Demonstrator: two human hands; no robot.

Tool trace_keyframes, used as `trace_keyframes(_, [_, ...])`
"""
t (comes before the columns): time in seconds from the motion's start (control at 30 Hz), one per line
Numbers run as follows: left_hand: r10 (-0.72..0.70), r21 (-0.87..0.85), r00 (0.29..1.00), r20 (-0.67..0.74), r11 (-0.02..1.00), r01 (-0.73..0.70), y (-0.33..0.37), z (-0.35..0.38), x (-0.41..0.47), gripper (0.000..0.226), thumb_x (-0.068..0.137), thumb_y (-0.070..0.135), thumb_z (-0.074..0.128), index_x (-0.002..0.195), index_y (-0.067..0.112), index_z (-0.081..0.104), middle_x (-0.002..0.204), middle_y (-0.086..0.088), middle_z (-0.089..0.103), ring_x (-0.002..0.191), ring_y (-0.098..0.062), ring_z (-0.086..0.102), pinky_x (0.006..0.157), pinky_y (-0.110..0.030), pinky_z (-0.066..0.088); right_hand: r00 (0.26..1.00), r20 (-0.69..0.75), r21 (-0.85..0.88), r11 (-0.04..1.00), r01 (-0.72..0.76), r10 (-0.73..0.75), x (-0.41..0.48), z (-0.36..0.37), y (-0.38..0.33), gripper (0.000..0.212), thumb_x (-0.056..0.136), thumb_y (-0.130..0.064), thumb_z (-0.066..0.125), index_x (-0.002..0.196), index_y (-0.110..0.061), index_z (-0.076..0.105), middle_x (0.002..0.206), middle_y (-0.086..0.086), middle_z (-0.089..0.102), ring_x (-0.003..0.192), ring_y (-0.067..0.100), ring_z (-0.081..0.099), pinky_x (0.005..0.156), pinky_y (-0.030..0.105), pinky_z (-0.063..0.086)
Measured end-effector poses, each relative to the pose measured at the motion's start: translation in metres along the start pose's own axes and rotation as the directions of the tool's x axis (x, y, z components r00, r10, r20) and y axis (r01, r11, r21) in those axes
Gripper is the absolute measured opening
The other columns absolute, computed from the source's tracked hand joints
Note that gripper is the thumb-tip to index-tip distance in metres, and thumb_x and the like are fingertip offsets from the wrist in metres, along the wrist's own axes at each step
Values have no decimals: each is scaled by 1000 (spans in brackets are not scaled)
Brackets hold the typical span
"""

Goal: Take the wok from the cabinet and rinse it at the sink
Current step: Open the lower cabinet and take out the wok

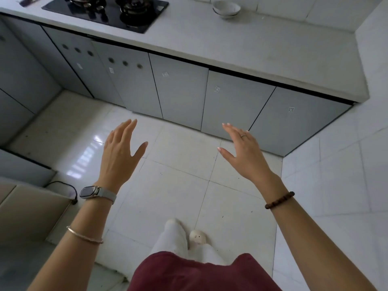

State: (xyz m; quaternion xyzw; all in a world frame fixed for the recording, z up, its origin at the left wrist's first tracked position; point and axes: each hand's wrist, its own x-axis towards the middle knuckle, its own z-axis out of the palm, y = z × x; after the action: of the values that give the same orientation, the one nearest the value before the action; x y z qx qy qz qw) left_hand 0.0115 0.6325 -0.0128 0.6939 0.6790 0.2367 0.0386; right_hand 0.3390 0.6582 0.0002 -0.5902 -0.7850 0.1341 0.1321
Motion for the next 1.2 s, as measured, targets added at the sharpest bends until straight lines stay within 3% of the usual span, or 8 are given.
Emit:
trace_keyframes(0.6, [156, 1, 980, 126, 988, -157, -73, 59, 236, 60, 93, 41, 52, 144, 15, 36, 147, -7, 41, 135, -28, 38, 113, -45, 30, 989, -42, -1, 990, -140, 140, 197, 25, 6, 63, 96, -42, 50, 151, -22, 26, 155, -2, 32, 141, 16, 28, 119, 34, 15])
trace_keyframes(1.2, [216, -49, 963, 159, 976, -210, -27, 140, 410, 60, 93, 40, 53, 144, 14, 35, 148, -8, 40, 135, -27, 37, 113, -47, 31, 970, -65, 49, 972, -230, 233, 330, 17, 110, 63, 95, -40, 53, 150, -19, 30, 153, 1, 36, 138, 18, 33, 117, 35, 21])
